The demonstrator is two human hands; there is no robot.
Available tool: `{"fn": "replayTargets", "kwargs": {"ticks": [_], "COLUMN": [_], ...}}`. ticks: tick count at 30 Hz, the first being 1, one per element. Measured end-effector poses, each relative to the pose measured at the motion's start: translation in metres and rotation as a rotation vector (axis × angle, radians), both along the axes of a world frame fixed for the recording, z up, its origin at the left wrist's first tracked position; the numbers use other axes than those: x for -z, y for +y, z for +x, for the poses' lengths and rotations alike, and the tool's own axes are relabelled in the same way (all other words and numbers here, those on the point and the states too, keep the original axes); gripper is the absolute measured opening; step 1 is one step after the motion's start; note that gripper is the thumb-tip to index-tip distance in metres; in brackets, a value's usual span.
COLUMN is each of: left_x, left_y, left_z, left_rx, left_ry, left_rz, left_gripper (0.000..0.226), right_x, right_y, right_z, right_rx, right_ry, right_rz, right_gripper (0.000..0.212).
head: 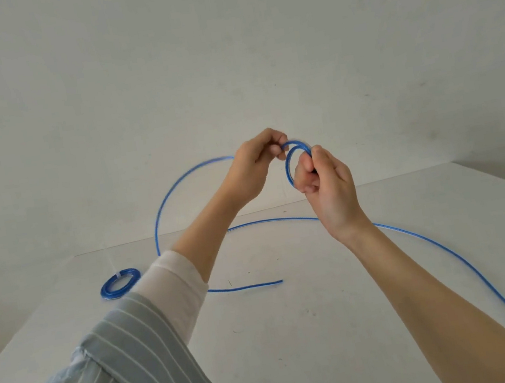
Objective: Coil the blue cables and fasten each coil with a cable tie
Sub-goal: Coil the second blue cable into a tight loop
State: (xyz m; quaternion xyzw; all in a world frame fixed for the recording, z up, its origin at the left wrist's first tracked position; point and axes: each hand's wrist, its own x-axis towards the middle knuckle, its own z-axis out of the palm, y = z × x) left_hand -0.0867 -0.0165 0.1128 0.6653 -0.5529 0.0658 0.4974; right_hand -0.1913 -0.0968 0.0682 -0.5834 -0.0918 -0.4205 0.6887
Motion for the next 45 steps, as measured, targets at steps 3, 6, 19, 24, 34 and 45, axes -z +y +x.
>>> {"fn": "replayTargets", "kwargs": {"ticks": [3,6,19,24,34,45], "left_x": [0.021,0.038,0.052,0.063,0.108,0.082], "left_y": [0.005,0.011,0.026,0.025,0.043,0.064], "left_z": [-0.004,-0.005,-0.020,-0.028,-0.040,-0.032], "left_rx": [-0.019,-0.067,-0.171,-0.245,-0.351,-0.291], "left_ry": [0.094,0.140,0.304,0.336,0.298,0.107], "left_rz": [-0.030,-0.069,-0.142,-0.081,0.092,0.262], "left_gripper": [0.022,0.024,0.033,0.023,0.016,0.027], "right_x": [0.001,0.001,-0.015,-0.015,0.001,0.028], "right_y": [0.007,0.013,0.032,0.035,0.016,-0.010], "right_z": [0.004,0.009,0.027,0.034,0.048,0.043], "right_rx": [-0.056,-0.093,-0.191,-0.054,0.332,0.520], "right_ry": [-0.012,-0.011,-0.075,0.012,0.144,0.356], "right_rz": [0.040,0.081,0.208,0.073,-0.398,-1.071], "right_gripper": [0.032,0.032,0.039,0.026,0.016,0.009]}}
